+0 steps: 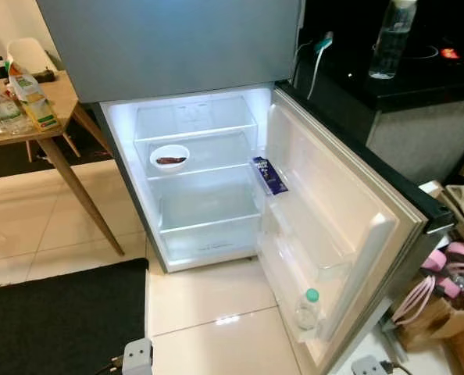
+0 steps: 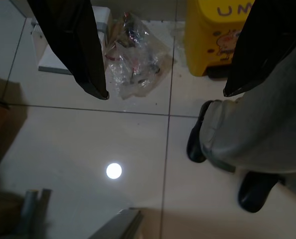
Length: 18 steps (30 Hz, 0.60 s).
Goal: Restocking fridge
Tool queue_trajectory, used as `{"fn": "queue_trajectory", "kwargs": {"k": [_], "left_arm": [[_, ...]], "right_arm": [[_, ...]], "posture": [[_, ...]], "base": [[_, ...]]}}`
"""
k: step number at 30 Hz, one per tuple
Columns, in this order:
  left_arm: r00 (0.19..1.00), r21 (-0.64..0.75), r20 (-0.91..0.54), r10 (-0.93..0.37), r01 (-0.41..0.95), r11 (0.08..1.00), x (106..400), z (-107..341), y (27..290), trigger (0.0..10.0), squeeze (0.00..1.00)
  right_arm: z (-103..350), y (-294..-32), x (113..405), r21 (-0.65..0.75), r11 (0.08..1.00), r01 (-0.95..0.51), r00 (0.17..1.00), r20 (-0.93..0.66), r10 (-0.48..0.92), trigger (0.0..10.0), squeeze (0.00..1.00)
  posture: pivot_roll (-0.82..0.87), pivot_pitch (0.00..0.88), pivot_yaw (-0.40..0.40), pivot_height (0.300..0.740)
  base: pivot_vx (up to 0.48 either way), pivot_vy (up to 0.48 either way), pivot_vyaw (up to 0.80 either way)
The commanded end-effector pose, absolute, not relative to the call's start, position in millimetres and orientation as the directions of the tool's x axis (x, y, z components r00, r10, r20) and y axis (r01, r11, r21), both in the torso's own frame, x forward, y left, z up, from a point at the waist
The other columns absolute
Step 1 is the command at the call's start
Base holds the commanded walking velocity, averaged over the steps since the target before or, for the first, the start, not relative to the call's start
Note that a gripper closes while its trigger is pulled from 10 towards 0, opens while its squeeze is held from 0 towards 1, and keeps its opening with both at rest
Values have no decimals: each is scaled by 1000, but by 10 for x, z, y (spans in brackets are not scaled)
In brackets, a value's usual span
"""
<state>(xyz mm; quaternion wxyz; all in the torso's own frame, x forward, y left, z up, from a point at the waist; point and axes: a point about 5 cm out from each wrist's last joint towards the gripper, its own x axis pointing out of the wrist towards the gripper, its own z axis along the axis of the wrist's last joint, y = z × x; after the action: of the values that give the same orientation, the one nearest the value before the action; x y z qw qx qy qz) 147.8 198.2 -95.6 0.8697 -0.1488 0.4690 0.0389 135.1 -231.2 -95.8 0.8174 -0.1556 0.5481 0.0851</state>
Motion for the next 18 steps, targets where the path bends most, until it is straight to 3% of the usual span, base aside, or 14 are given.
{"fn": "queue_trajectory", "kwargs": {"k": [1,7,18], "left_arm": [[550,-214,-831,-82,-180,960,1490,-952,1990,10000,0],[546,-210,-835,-77,-186,960,1477,-957,1992,10000,0],[538,-209,-840,-67,-207,956,1452,-968,1995,10000,0]], "right_arm": [[-962,-2337,1330,-177,937,-300,379,-924,-53,10000,0],[-962,-2341,1329,-182,936,-303,379,-924,-57,10000,0],[-965,-2344,1321,-194,930,-314,373,-925,-67,10000,0]], "posture": [[-96,0,17,740],[-97,0,16,740],[-99,0,17,740]], "base": [[0,-480,0],[0,-480,0],[0,0,0]]}}
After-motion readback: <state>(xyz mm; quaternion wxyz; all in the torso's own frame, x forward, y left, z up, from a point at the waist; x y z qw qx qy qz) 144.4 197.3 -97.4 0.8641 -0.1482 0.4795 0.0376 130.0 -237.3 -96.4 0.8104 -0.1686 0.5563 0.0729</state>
